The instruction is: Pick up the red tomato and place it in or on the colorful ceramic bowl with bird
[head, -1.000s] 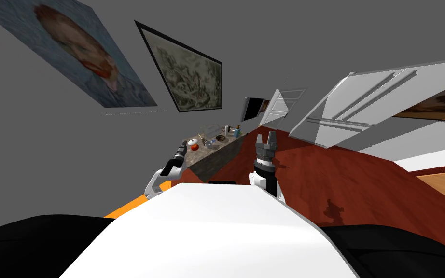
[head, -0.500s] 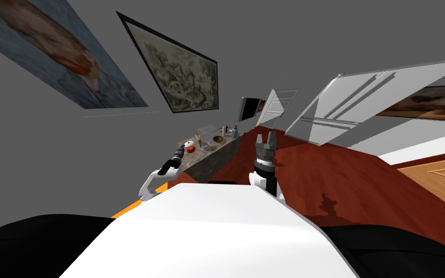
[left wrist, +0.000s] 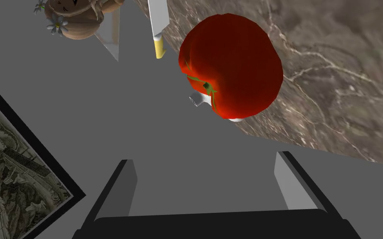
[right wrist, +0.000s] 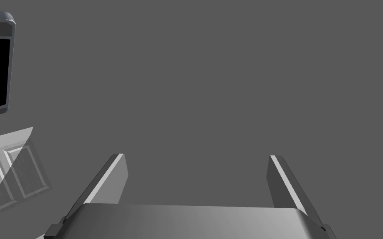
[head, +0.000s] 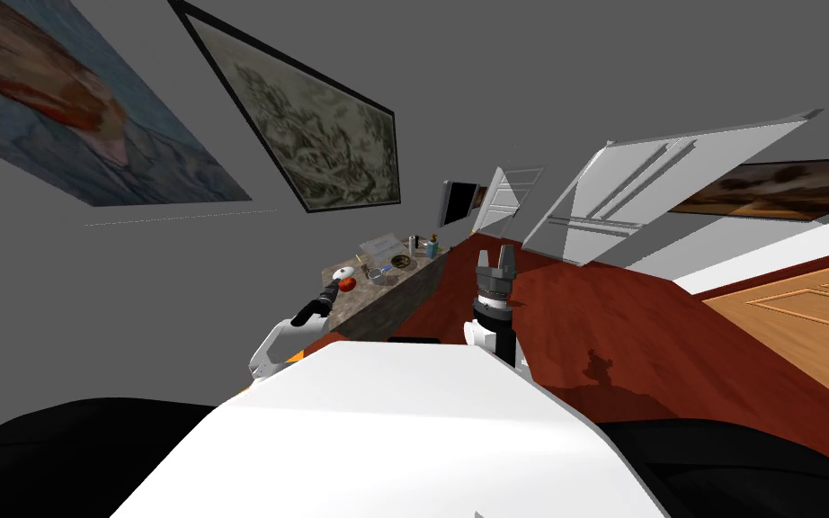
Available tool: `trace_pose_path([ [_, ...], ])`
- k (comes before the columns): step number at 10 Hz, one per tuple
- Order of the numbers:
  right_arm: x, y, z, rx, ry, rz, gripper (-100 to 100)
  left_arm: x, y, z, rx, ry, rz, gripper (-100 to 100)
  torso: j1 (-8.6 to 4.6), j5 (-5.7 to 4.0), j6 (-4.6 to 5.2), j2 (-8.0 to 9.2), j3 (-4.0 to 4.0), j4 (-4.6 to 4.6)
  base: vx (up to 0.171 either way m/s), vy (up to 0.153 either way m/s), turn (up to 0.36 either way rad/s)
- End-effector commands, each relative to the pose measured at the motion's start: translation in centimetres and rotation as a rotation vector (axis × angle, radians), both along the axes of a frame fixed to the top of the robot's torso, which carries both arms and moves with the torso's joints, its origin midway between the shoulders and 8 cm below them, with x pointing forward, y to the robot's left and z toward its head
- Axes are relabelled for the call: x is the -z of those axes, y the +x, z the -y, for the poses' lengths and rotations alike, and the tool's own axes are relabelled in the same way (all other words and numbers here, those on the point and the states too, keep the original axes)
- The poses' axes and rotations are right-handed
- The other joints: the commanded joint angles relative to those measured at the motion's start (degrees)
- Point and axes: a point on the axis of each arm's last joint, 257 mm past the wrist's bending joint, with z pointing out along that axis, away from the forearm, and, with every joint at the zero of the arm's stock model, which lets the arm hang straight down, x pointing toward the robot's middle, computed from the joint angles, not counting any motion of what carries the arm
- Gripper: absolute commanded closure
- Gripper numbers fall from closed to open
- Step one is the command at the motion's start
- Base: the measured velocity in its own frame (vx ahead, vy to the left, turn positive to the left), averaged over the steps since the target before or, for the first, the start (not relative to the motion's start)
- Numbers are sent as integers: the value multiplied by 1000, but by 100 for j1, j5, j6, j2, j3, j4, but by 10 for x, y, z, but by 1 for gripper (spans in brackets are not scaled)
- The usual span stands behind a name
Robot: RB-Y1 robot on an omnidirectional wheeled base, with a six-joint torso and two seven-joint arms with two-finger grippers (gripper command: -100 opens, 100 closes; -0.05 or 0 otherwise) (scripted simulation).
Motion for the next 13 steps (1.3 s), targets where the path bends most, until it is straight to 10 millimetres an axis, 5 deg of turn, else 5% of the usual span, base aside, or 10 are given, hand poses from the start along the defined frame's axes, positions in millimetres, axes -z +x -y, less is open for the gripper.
trace_pose_path([
  [1,0,0,0,0,0,0,0,15,-11,-13,-25,2,-56,-100,0,0,0,0,0,0,51,-3,-95],
  [7,0,0,0,0,0,0,0,42,-35,-37,-74,7,-164,-100,-1,0,0,5,3,1,47,-3,-71],
  [8,0,0,0,0,0,0,0,43,-35,-37,-76,7,-168,0,0,0,-2,13,7,3,0,0,0],
  [9,0,0,0,0,0,0,0,49,-33,-40,-78,6,-167,-100,0,0,-2,20,11,4,42,19,-19],
  [11,0,0,0,0,0,0,0,49,-33,-39,-79,6,-168,-100,9,2,-2,6,3,1,39,17,-12],
  [12,0,0,0,0,0,0,0,49,-33,-39,-79,6,-167,100,5,1,-2,14,7,3,0,0,0],
  [13,0,0,0,0,0,0,0,50,-34,-40,-80,6,-169,100,1,-2,1,20,12,7,0,0,0],
])
